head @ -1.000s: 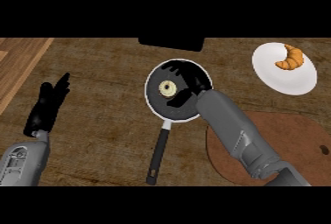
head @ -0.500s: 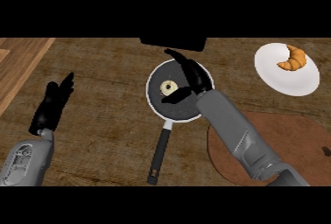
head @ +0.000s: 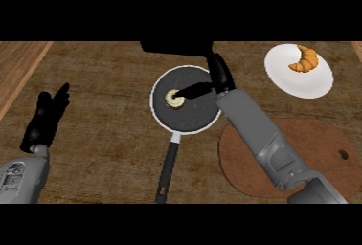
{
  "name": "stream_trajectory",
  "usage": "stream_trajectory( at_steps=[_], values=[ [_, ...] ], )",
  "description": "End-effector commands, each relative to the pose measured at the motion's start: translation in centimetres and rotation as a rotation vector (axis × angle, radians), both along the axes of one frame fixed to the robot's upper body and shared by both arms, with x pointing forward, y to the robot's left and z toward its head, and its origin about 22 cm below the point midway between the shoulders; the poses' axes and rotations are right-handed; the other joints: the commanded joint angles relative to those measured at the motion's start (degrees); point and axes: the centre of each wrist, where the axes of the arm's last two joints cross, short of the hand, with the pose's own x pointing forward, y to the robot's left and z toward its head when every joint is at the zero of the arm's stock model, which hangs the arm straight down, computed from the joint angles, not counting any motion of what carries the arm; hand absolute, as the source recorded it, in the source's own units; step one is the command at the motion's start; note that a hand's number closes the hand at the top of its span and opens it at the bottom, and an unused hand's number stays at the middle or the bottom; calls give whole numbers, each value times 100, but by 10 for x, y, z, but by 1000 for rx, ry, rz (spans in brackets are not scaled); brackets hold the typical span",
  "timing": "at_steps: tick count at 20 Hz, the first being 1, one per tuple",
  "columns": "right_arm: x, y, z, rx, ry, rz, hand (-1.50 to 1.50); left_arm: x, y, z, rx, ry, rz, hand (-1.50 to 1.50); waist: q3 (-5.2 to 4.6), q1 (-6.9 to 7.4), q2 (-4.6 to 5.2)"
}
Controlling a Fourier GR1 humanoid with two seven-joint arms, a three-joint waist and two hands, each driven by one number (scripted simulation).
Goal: Pick the cupcake from the cutting board and place it in the pan
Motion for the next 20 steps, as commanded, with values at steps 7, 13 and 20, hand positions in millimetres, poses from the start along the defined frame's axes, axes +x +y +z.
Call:
stream_trajectory(
  at_steps=[7, 13, 20],
  values=[
    [26, -104, 28, 104, -30, -73, -150, -25, -2, -1, -6, 10, 53, 0, 4, -348, -89],
    [25, -189, 52, 87, 8, 2, -150, -30, 13, -9, -8, 9, 82, 0, -2, -483, -119],
    [9, -251, 52, 54, 24, 11, -150, -19, 12, -2, -13, -1, 54, 0, 2, -392, -61]
  ],
)
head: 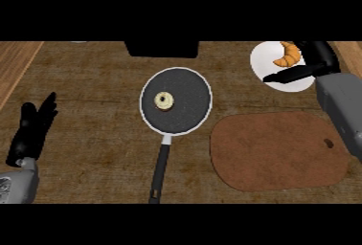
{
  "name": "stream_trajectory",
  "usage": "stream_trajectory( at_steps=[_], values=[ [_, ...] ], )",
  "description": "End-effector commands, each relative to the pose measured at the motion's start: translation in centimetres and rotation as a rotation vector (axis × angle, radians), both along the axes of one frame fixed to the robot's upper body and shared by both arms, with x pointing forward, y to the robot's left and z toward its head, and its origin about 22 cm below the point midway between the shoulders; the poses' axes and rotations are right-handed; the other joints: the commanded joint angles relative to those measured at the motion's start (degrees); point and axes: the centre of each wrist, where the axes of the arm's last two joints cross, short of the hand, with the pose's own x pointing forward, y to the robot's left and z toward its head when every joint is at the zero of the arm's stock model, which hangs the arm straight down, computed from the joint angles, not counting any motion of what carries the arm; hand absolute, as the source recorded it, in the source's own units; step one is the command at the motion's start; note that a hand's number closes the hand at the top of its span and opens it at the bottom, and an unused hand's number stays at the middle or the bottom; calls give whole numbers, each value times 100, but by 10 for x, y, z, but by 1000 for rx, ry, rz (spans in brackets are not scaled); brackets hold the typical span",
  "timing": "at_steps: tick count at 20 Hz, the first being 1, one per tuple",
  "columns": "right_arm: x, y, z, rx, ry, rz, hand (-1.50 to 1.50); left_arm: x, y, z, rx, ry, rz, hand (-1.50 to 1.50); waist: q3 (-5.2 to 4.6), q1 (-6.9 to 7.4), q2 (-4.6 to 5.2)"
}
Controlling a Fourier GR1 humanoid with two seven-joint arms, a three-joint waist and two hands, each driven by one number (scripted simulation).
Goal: Pick the cupcake from the cutting board and place it in the pan
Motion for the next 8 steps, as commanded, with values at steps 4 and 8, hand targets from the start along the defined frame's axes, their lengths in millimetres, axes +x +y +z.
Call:
stream_trajectory(
  at_steps=[4, 8],
  values=[
    [-14, -64, 26, -24, -3, 18, -150, -6, 1, -14, -6, -2, 8, 0, 0, 28, 20],
    [-24, -89, 31, -21, -8, 27, -150, -1, -14, -1, -1, -1, -9, 0, 4, 12, 0]
  ],
)
